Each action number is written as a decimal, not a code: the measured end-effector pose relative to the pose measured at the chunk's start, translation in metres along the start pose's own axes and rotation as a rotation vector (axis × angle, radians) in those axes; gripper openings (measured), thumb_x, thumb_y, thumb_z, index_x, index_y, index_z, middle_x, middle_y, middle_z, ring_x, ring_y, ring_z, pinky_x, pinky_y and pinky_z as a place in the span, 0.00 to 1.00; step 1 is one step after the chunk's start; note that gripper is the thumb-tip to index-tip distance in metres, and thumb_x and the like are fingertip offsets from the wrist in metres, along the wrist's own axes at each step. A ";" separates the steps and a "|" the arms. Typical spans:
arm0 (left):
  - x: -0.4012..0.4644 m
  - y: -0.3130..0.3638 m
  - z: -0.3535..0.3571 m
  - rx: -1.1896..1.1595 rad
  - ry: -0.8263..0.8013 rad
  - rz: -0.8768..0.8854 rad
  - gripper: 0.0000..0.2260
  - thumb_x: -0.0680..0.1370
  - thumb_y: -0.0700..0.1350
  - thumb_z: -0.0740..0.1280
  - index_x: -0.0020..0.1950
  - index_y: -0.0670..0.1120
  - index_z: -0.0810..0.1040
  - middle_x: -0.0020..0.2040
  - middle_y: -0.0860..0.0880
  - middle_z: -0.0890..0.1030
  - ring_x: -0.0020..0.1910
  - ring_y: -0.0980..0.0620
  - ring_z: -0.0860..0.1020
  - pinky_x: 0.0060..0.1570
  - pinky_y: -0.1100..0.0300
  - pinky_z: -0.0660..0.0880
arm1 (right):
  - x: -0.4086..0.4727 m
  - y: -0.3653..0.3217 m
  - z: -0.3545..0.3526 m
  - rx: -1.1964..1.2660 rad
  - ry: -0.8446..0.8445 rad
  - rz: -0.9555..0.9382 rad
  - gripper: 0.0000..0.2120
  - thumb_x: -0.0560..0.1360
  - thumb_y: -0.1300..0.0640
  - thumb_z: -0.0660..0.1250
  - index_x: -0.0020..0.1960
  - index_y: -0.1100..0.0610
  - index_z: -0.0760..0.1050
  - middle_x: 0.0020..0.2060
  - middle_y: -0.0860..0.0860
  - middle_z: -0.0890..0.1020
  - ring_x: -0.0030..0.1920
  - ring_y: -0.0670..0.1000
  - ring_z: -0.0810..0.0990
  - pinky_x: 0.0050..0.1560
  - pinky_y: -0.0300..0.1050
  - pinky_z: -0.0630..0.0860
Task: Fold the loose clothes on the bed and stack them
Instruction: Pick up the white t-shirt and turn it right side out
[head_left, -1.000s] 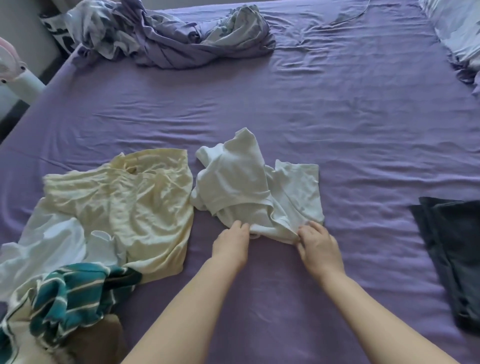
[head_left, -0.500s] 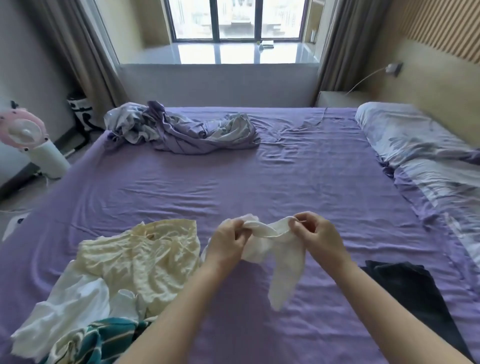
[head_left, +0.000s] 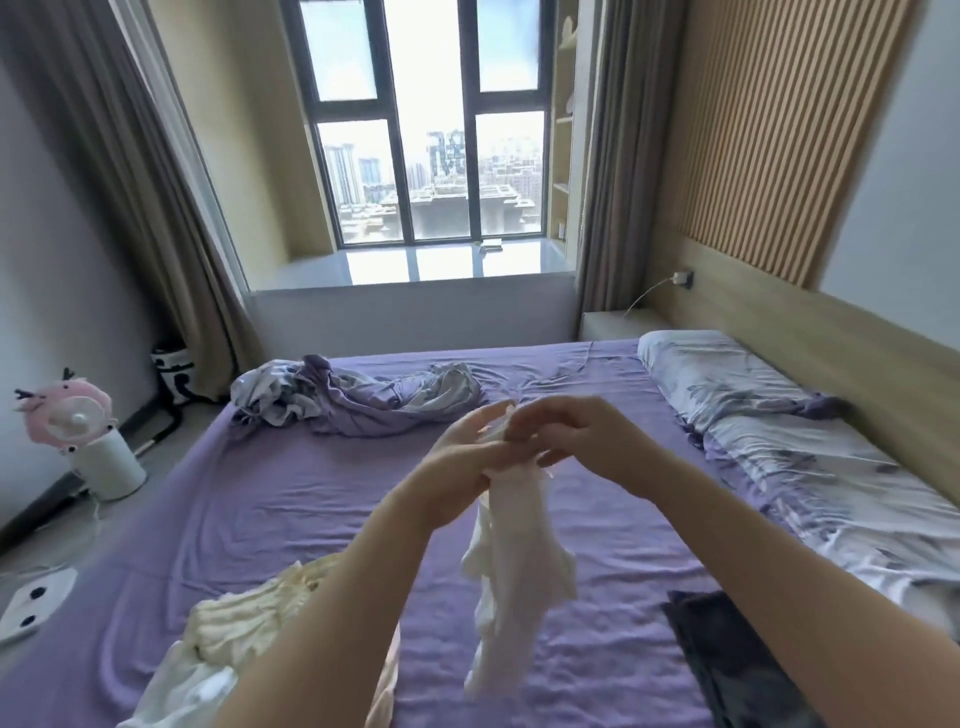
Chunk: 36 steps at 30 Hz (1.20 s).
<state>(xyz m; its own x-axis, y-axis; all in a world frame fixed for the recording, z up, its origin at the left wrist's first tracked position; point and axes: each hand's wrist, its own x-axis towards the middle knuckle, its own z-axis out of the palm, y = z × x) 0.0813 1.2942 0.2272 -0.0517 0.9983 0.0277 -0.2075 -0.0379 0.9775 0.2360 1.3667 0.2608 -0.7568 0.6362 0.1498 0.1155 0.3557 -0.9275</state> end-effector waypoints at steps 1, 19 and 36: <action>-0.002 0.013 0.008 0.058 -0.056 0.048 0.22 0.71 0.33 0.69 0.65 0.39 0.73 0.50 0.44 0.80 0.48 0.49 0.78 0.48 0.60 0.74 | -0.005 -0.010 -0.006 -0.004 0.030 -0.044 0.19 0.71 0.75 0.57 0.49 0.57 0.79 0.40 0.47 0.84 0.41 0.43 0.81 0.44 0.36 0.78; -0.055 0.117 0.164 0.570 0.059 0.108 0.18 0.67 0.39 0.65 0.54 0.54 0.79 0.54 0.46 0.80 0.50 0.51 0.79 0.45 0.60 0.76 | -0.124 -0.050 -0.099 0.072 -0.262 -0.092 0.17 0.74 0.66 0.67 0.61 0.55 0.74 0.49 0.54 0.81 0.50 0.49 0.79 0.52 0.42 0.76; -0.136 0.126 0.163 1.394 0.564 0.126 0.09 0.70 0.44 0.74 0.48 0.42 0.82 0.40 0.48 0.80 0.37 0.53 0.75 0.37 0.63 0.71 | -0.174 -0.016 -0.134 -0.473 -0.126 -0.145 0.07 0.71 0.56 0.70 0.40 0.48 0.72 0.30 0.44 0.72 0.29 0.41 0.67 0.31 0.31 0.63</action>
<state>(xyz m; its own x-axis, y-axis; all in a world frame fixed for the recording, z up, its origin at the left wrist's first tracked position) 0.2220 1.1607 0.3805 -0.4228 0.8319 0.3595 0.8767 0.2752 0.3945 0.4521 1.3421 0.2956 -0.8551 0.4802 0.1956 0.2601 0.7236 -0.6393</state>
